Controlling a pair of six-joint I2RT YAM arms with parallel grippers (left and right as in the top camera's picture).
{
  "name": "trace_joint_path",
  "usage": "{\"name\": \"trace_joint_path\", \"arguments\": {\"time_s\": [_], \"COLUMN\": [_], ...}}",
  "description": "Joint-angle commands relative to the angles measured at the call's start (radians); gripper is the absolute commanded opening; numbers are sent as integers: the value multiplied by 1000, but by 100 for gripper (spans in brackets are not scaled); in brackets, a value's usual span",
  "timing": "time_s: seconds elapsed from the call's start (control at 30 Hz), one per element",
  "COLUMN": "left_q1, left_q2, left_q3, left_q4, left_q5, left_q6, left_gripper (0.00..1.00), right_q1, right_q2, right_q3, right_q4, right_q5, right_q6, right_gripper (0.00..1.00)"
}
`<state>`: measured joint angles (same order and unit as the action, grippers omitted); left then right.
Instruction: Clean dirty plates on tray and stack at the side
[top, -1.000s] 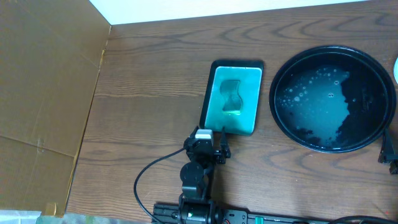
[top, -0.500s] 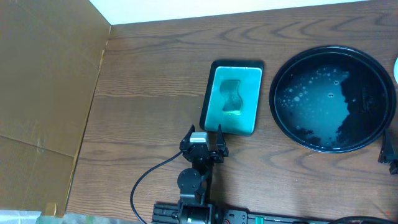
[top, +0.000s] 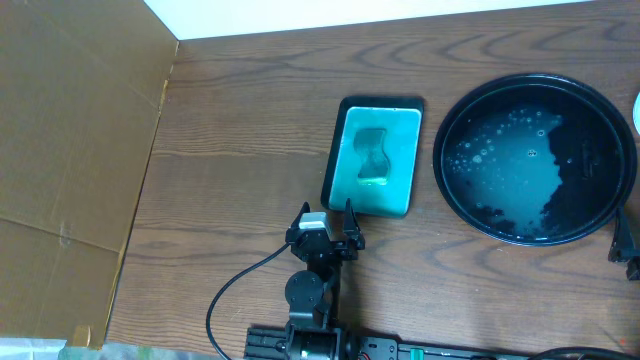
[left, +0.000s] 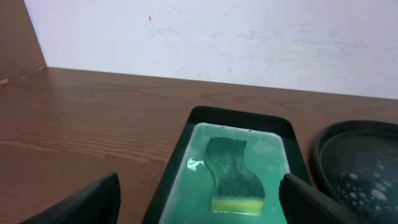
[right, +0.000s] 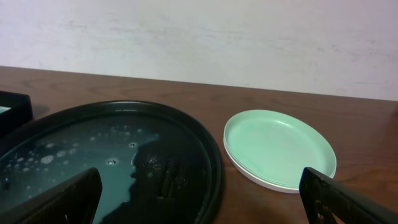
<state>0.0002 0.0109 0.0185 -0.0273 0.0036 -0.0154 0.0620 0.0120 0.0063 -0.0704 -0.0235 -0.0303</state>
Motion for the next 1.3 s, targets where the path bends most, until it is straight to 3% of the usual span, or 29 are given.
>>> {"name": "trace_joint_path", "arguments": {"time_s": [0.0, 0.37, 1.27], "left_q1": [6, 4, 4], "left_q2": [-10, -10, -7], "left_q3": [-14, -14, -14], "left_q4": [-47, -48, -46], "left_q5": [-17, -12, -12], "left_q6": [34, 94, 93], "left_gripper": [82, 82, 82], "right_q1": [-4, -4, -4], "right_q2": [-7, -7, -7], "right_q3": [-1, -1, -1], "right_q4": [-5, -4, -5], "right_q5": [-4, -4, -4], "right_q6": [-8, -8, -8], "right_gripper": [99, 99, 99]}}
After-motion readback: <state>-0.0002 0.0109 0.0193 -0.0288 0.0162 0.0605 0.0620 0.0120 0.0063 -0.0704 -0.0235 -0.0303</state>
